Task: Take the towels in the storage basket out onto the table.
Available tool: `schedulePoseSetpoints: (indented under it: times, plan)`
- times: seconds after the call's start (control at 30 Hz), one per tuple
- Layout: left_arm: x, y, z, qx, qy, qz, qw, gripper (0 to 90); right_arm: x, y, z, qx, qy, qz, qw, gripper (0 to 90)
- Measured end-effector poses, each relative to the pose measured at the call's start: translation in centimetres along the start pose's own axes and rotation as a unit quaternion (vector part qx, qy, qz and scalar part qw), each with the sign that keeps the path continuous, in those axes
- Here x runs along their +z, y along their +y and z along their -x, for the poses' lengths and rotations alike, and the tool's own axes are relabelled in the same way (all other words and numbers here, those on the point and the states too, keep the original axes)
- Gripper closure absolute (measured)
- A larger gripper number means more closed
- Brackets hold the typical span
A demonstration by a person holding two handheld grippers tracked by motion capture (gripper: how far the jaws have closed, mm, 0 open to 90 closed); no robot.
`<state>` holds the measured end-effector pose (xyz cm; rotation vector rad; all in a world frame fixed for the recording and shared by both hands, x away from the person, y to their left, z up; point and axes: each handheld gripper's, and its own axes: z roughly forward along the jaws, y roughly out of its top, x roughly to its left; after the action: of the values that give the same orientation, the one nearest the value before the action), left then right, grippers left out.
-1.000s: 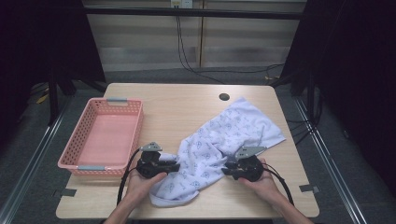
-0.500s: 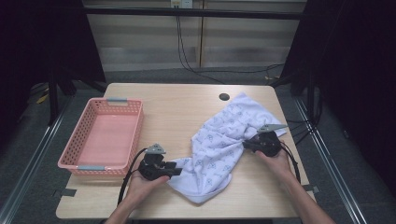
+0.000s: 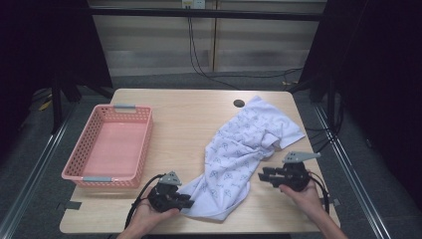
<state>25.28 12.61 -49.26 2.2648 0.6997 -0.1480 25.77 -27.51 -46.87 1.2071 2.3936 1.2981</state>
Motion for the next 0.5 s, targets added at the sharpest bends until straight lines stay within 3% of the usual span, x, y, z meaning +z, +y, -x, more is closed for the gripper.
schedulePoseSetpoints:
  times: [0.03,0.07,0.1,0.13,0.23,0.27,0.3,0.4,0.5]
  plan:
    - [-0.2,0.1,0.3,0.010,0.011,0.010,0.9998,70.5,0.2,-0.4,-0.4,0.000,0.009,-0.003,1.0000,67.7]
    - [-0.4,0.3,0.2,0.008,0.002,0.017,0.9998,68.5,0.8,-0.7,-1.0,-0.002,0.020,-0.013,0.9997,68.2]
    - [-0.7,0.5,-0.2,0.000,-0.010,0.035,0.9993,68.2,1.3,-0.8,-1.2,-0.008,0.026,-0.021,0.9994,68.5]
    - [-0.9,0.6,-0.5,-0.005,-0.008,0.047,0.9989,67.0,1.9,-0.6,-1.3,-0.009,0.026,-0.024,0.9993,68.4]
    - [-1.4,0.6,-2.2,-0.029,0.014,0.064,0.9974,64.2,3.2,-0.2,-0.8,-0.007,0.036,-0.028,0.9989,66.3]
    - [-1.4,0.6,-2.2,-0.029,0.014,0.064,0.9974,62.9,3.8,-0.3,-0.5,0.003,0.047,-0.035,0.9983,65.3]
    - [-1.5,0.4,-2.9,-0.044,0.023,0.069,0.9964,61.1,4.1,-0.4,-0.5,0.002,0.048,-0.041,0.9980,63.9]
    - [-1.5,0.3,-3.4,-0.043,0.030,0.066,0.9964,57.3,4.5,-0.6,-0.8,-0.001,0.059,-0.050,0.9970,61.6]
    - [-1.3,0.2,-3.4,-0.040,0.033,0.060,0.9969,53.9,4.9,-0.8,-1.3,-0.023,0.054,-0.054,0.9968,58.8]
